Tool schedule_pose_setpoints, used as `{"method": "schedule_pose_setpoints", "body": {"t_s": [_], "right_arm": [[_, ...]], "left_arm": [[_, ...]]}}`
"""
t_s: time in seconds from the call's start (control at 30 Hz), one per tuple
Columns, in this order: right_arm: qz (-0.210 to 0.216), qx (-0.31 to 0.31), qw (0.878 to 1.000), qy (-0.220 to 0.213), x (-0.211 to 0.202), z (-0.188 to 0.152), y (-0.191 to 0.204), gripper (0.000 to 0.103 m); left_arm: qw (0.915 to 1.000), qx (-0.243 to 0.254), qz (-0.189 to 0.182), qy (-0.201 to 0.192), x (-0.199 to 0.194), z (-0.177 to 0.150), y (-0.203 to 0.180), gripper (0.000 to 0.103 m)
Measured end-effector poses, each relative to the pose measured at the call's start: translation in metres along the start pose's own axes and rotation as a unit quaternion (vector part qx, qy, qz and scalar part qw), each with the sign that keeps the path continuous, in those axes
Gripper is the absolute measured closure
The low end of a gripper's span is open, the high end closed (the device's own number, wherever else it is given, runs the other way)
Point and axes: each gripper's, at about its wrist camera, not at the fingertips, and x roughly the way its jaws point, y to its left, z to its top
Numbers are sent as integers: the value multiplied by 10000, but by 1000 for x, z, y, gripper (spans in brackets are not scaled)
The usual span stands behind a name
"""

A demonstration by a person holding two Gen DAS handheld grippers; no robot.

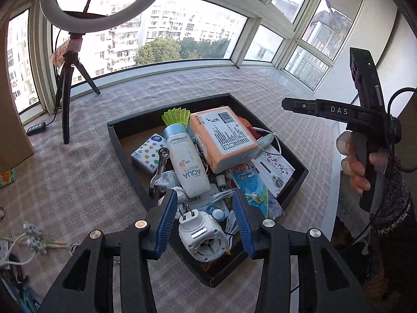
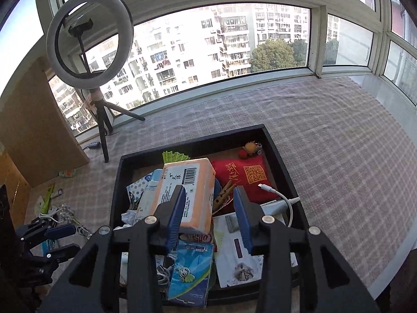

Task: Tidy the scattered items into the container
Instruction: 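Open both grippers and move them back over the pile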

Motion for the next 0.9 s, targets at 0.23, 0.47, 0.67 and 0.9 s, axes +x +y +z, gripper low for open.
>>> {"method": "schedule_pose_setpoints", "body": {"t_s": [0.23,0.47,0.67,0.9], "right_arm": [[635,-722,9948,324,21,-6,71,65],[1273,-1683,9727,968,58,-36,163,65],[1626,-2864,9291,1681,93,-74,238,65],[1541,-3957,8807,2097,132,-107,289,65]], "left_arm": [[9969,-383,692,11,-37,-44,64,62],[9854,-729,1508,297,-74,-88,151,66],[9804,-225,1830,698,-72,-99,183,68],[9726,413,1881,1300,-42,-96,207,68]]}}
